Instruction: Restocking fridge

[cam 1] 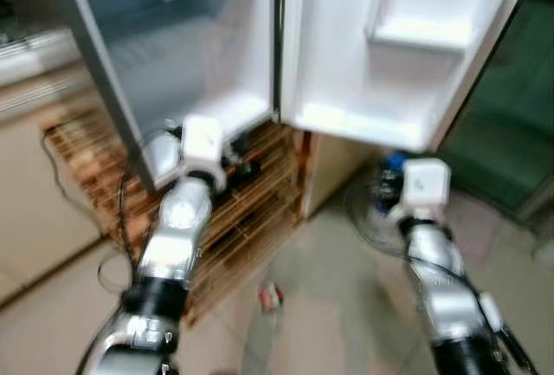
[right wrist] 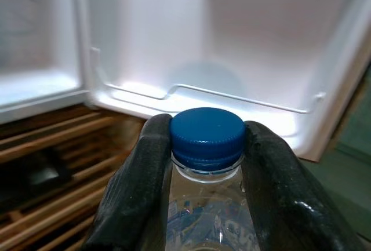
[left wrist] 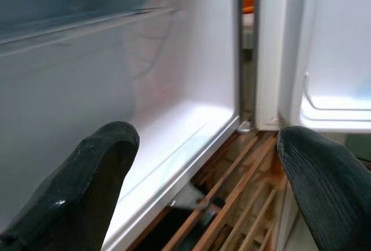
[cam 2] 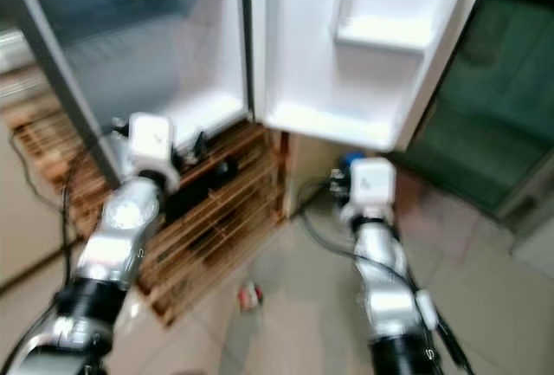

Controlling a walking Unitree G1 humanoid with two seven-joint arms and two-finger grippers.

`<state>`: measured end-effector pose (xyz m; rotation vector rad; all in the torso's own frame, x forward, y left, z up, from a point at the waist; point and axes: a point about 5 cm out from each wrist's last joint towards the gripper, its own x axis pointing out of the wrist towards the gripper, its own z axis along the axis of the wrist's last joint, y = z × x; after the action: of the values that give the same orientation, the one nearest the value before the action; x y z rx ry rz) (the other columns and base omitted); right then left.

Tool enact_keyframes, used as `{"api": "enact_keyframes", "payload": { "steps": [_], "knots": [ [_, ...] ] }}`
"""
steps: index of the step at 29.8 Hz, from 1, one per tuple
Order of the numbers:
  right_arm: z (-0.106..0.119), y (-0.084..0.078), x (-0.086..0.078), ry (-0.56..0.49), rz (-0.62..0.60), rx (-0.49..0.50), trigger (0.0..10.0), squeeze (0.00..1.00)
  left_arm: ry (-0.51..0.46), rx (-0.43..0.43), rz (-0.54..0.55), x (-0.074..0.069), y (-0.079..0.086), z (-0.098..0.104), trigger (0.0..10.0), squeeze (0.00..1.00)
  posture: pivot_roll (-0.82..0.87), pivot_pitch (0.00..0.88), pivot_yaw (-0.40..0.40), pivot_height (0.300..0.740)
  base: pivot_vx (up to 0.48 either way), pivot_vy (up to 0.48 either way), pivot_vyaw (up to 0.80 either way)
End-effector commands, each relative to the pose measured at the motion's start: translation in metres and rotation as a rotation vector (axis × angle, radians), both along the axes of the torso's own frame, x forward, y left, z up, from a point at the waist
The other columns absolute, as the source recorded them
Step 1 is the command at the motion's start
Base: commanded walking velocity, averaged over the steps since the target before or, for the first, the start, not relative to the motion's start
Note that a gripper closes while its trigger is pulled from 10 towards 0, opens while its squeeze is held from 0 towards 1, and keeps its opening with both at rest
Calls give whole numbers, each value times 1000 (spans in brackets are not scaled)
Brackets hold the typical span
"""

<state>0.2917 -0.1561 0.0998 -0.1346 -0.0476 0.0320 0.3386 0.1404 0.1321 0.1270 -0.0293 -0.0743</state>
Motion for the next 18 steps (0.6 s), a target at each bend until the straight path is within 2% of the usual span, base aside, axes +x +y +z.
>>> {"api": "enact_keyframes", "payload": {
  "steps": [1,6,9,13,14,17,18],
  "knots": [
    [5,-15,0,-27,-46,-29,0,0,-14,-11,-39,0,-12,3,10000,0,61,0,9,740,0,442,0],
    [5,-15,0,-27,-45,-26,0,0,-5,64,-59,0,-17,1,10000,0,68,0,8,740,0,86,0],
    [7,-14,2,-40,-41,-26,0,0,-29,58,-63,-1,-18,3,10000,0,67,0,8,740,0,0,0],
    [22,-16,5,-98,-54,-22,0,0,-46,33,-51,-1,-16,6,10000,0,66,0,9,740,0,0,0],
    [36,-20,9,-158,-68,-34,0,0,-46,32,-48,-1,-16,7,10000,0,61,0,12,740,0,0,0],
    [50,-26,14,-206,-86,-47,0,0,-50,30,-61,-1,-18,7,10000,0,57,0,14,740,0,0,0],
    [58,-31,18,-230,-102,-49,0,0,-60,31,-80,-2,-21,8,10000,0,55,0,16,740,480,0,0]
  ]
}}
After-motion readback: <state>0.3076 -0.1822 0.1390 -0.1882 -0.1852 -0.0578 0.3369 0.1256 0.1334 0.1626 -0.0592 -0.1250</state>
